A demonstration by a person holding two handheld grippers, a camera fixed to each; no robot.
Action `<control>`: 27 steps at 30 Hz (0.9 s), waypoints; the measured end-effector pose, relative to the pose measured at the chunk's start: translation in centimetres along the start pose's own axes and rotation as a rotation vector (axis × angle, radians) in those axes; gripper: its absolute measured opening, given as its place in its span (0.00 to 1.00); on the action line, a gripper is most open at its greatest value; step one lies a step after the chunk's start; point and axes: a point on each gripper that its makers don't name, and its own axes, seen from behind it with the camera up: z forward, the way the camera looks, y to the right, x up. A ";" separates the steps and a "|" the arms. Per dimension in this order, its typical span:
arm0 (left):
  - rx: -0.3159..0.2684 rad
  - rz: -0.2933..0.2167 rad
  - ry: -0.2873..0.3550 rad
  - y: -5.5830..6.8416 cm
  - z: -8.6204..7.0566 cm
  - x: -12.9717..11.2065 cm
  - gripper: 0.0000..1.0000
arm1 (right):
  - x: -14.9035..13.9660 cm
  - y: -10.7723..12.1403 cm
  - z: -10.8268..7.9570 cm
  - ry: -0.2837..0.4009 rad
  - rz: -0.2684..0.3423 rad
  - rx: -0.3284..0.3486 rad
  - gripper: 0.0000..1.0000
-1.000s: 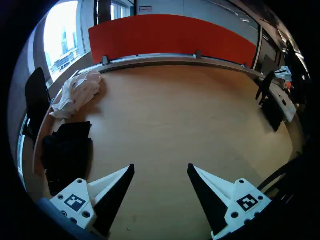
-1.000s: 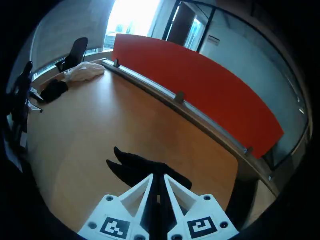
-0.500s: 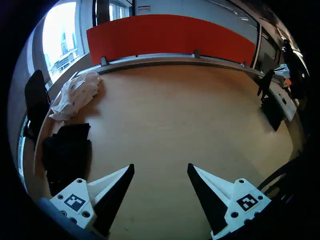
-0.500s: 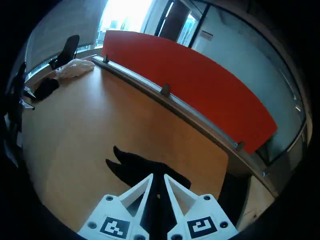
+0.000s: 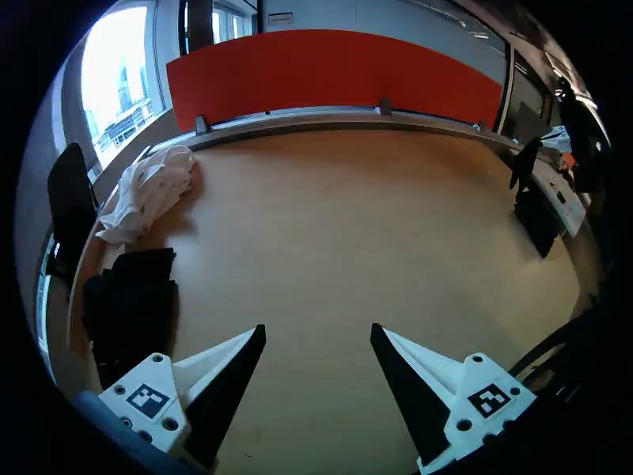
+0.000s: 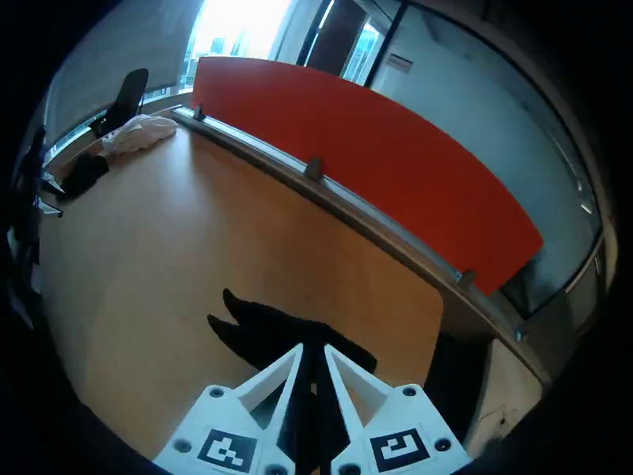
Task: Fold towel
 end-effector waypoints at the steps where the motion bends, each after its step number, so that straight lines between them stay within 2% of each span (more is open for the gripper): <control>1: 0.000 0.001 0.000 0.0 0.0 0.0 0.99 | -0.1 -0.1 -0.1 -0.001 0.002 0.000 0.04; 6: -0.004 0.007 0.001 0.2 0.0 0.3 0.99 | -1.0 -0.4 -0.5 -0.008 0.010 0.003 0.04; 12: -0.014 0.016 0.005 0.5 0.1 0.6 0.99 | -3.6 -1.0 -2.0 -0.033 0.023 0.007 0.04; 20: -0.027 0.027 0.005 1.0 0.1 0.7 0.99 | -10.0 -1.3 -4.3 -0.121 0.056 0.008 0.04; 27: -0.032 0.039 0.001 1.2 0.1 0.6 0.99 | -14.1 -1.6 -5.2 -0.180 0.097 -0.002 0.04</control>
